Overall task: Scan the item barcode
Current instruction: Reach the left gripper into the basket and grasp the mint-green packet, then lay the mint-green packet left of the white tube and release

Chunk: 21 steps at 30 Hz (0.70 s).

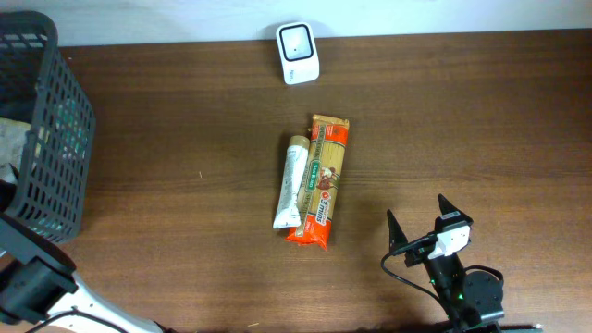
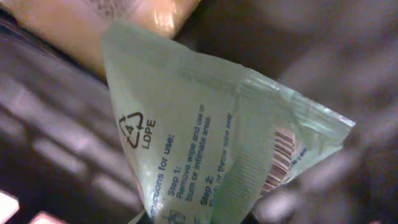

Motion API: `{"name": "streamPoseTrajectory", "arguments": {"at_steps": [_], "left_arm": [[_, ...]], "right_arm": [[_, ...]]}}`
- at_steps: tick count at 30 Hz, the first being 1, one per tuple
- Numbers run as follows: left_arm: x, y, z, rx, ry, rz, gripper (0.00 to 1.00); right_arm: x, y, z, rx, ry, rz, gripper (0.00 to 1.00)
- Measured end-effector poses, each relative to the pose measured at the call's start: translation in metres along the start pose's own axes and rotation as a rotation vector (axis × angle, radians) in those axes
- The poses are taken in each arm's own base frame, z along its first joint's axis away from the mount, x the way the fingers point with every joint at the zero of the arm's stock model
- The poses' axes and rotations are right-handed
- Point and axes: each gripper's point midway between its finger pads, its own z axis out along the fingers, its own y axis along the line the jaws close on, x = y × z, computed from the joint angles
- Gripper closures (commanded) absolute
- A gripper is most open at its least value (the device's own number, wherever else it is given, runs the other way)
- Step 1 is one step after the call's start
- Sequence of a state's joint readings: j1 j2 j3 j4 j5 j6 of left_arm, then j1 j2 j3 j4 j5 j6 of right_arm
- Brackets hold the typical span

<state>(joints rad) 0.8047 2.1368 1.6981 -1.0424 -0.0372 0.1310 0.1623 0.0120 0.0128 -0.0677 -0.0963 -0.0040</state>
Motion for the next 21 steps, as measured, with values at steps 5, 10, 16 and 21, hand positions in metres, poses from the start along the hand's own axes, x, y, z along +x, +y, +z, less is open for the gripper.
{"name": "streamPoseTrajectory", "arguments": {"at_steps": [5, 10, 16, 21], "left_arm": [[-0.039, -0.003, -0.08, 0.05, -0.081, -0.026, 1.0], [-0.078, -0.057, -0.254, 0.296, -0.481, 0.007, 1.0], [0.044, -0.195, -0.422, 0.561, -0.735, 0.367, 1.0], [0.108, -0.313, -0.33, 0.557, -0.327, 0.643, 1.0]], "right_arm": [[0.0, 0.0, 0.0, 0.0, 0.0, 0.0, 0.01], [0.0, 0.0, 0.0, 0.0, 0.0, 0.0, 0.01], [0.0, 0.0, 0.0, 0.0, 0.0, 0.0, 0.01], [0.0, 0.0, 0.0, 0.0, 0.0, 0.0, 0.01]]}}
